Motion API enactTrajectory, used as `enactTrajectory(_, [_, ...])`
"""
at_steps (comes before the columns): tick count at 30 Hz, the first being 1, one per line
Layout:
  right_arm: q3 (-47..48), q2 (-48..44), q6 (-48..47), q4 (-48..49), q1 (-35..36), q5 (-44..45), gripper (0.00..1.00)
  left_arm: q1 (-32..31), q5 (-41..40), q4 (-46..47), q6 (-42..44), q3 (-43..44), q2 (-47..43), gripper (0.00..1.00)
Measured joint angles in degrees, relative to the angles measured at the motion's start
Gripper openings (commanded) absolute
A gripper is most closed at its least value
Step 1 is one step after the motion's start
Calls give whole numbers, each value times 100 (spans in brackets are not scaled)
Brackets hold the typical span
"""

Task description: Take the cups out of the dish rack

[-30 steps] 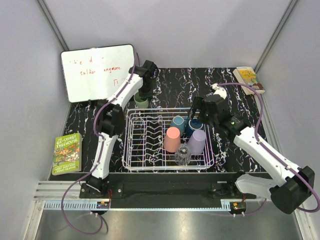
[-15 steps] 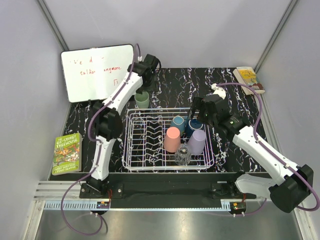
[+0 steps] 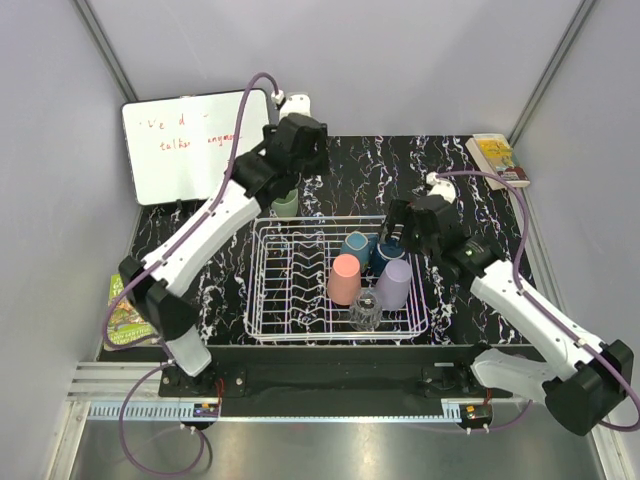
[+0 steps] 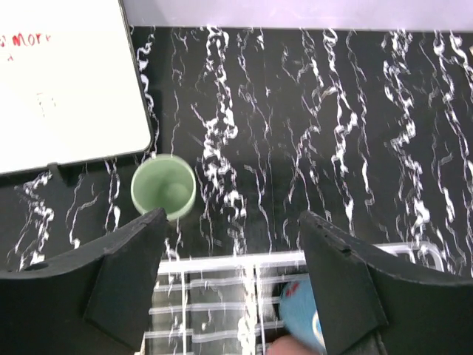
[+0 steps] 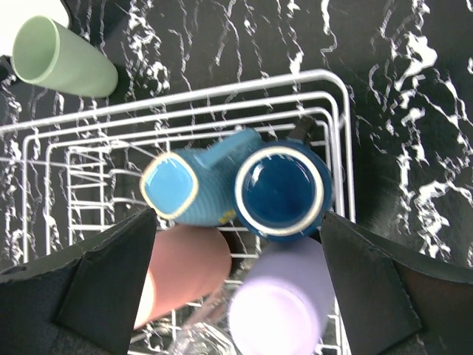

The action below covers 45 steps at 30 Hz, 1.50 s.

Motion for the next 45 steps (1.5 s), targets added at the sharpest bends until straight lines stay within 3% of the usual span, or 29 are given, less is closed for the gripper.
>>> enactTrajectory(9, [-614,-1025,-11,-555,0,74,100,-981,-363,566,-258,-2562,-1585,78])
enactTrajectory(13, [-614,-1375,-39,-756,0,267,100,-1484,-402,629,-498,-3161,-1829,79])
enactTrajectory(21, [-278,-1432,-125,-1040,0,461,100,-2470,-566,745,-872,-3410,-1749,83])
enactTrajectory(27, [-262,-1429,-131,-1102,0,461,100,-2594,-579,802,-1137,-3569,-1596,99])
enactTrajectory(41, [-262,-1357,-125,-1200,0,459,100,-2769,-544,887,-1403,-3738,-927,98])
enactTrajectory(45, [-262,-1353,-125,-1200,0,459,100,-2769,-498,964,-1410,-3781,-717,86])
